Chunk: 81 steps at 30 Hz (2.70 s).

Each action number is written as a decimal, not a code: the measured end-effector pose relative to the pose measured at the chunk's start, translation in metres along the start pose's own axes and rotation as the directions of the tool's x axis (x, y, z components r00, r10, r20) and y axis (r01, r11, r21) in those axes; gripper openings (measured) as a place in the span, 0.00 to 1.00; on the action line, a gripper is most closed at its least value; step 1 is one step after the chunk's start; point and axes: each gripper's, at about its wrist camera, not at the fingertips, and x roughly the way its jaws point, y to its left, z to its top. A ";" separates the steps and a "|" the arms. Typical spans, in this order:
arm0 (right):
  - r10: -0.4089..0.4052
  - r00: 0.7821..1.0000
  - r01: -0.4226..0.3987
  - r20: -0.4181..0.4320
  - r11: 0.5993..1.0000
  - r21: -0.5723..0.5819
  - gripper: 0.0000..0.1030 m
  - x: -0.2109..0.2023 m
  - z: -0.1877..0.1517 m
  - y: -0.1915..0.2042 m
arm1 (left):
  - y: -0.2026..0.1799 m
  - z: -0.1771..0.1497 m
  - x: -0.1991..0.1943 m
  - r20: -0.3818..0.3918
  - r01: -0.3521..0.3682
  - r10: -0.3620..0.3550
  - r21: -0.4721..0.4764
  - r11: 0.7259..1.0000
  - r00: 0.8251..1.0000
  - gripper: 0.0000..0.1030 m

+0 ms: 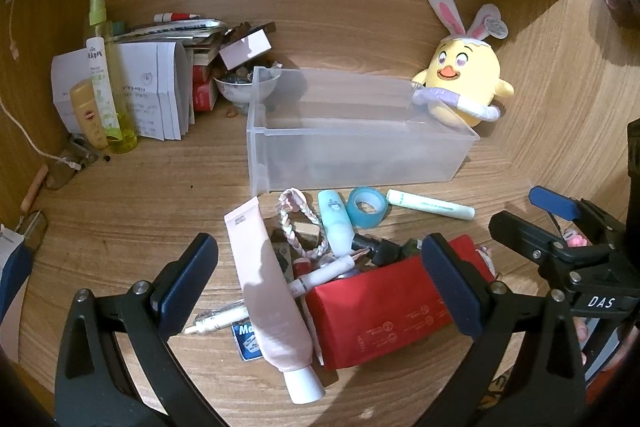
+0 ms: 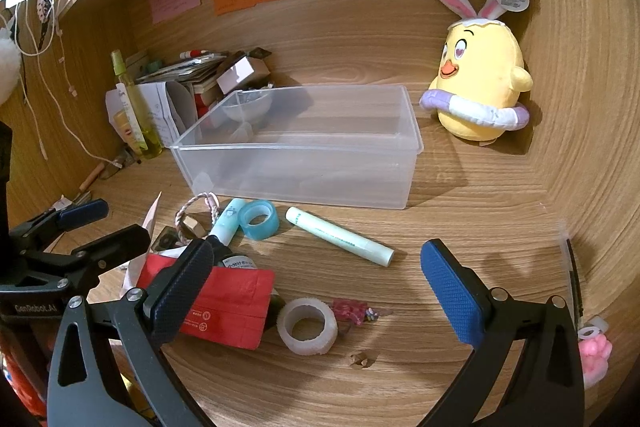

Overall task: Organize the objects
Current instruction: 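Move both grippers toward the pile of items in front of the box, then grasp the pink tube with the left gripper while the right gripper grasps the mint-green stick, then carry the pink tube and mint-green stick into the clear box and release both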

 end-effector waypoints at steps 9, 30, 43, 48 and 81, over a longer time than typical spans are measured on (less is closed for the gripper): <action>0.026 0.999 -0.026 -0.028 1.000 0.000 1.00 0.009 0.001 0.000 | 0.004 0.000 0.003 0.003 0.020 -0.020 -0.009 1.000 1.000 1.00; -0.025 0.997 0.022 -0.074 0.999 -0.042 0.91 0.047 0.020 -0.021 | 0.061 -0.003 0.037 -0.124 0.016 -0.033 -0.139 0.990 0.992 0.80; 0.017 0.977 -0.041 -0.211 0.993 -0.107 0.58 0.092 0.015 -0.021 | 0.065 -0.011 0.058 -0.207 0.076 -0.114 -0.182 0.980 0.972 0.65; 0.037 0.965 -0.077 -0.260 0.986 -0.145 0.48 0.105 0.014 -0.016 | 0.062 -0.012 0.058 -0.202 0.087 -0.122 -0.173 0.981 0.972 0.58; -0.033 0.960 -0.010 -0.279 0.988 -0.152 0.14 0.085 -0.001 -0.036 | 0.050 0.017 0.012 -0.037 0.114 -0.121 -0.149 0.982 0.992 0.11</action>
